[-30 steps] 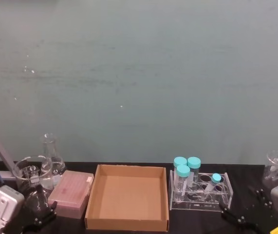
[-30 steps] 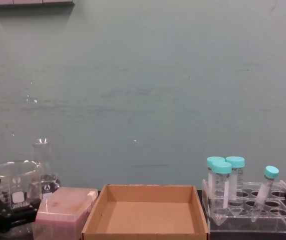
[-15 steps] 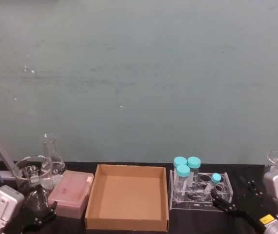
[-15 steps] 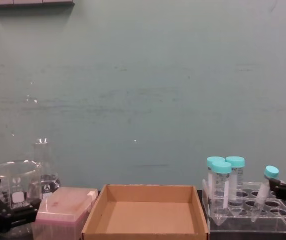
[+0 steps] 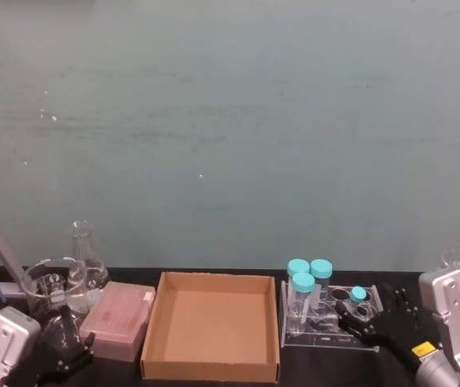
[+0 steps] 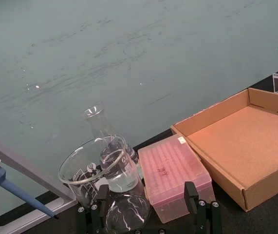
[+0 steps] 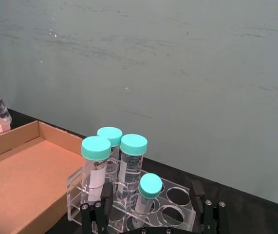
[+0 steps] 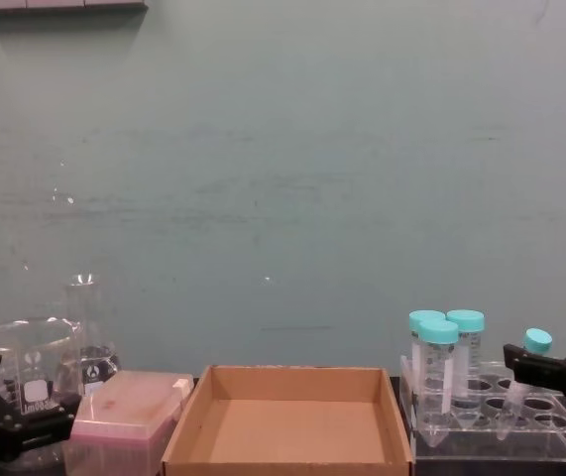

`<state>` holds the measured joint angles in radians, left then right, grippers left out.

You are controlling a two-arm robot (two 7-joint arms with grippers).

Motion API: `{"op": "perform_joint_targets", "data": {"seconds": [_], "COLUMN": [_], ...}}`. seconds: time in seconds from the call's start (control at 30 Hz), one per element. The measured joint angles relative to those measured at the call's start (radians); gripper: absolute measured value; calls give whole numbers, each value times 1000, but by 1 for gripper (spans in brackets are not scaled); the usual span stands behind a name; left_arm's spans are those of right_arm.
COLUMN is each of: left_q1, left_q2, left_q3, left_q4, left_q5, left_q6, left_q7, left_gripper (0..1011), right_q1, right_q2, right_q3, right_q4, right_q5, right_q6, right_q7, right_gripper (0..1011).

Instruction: Use the right hand to move the test tube from the test tube rack into the box.

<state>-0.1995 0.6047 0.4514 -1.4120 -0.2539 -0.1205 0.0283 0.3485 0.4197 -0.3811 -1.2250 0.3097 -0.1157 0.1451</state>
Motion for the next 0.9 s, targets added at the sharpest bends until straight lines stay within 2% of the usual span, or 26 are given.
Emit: {"op": "perform_joint_targets", "data": {"seconds": [0.57,0.9], "left_q1": [0,0], "left_q2": [0,0], "left_q3": [0,0], "left_q4": [0,0], "left_q5": [0,0], "left_q6": [0,0], "left_q7": [0,0], "left_gripper": [1000,1000], "right_q1": [57,74], "right_q2": [-66,-88], "right_q3": [8,24], "right_q4": [113,155], "right_q5": [-46,-67], "right_q6": [-22,-38], "right_q7": [31,46], "right_gripper": [1000,1000]}}
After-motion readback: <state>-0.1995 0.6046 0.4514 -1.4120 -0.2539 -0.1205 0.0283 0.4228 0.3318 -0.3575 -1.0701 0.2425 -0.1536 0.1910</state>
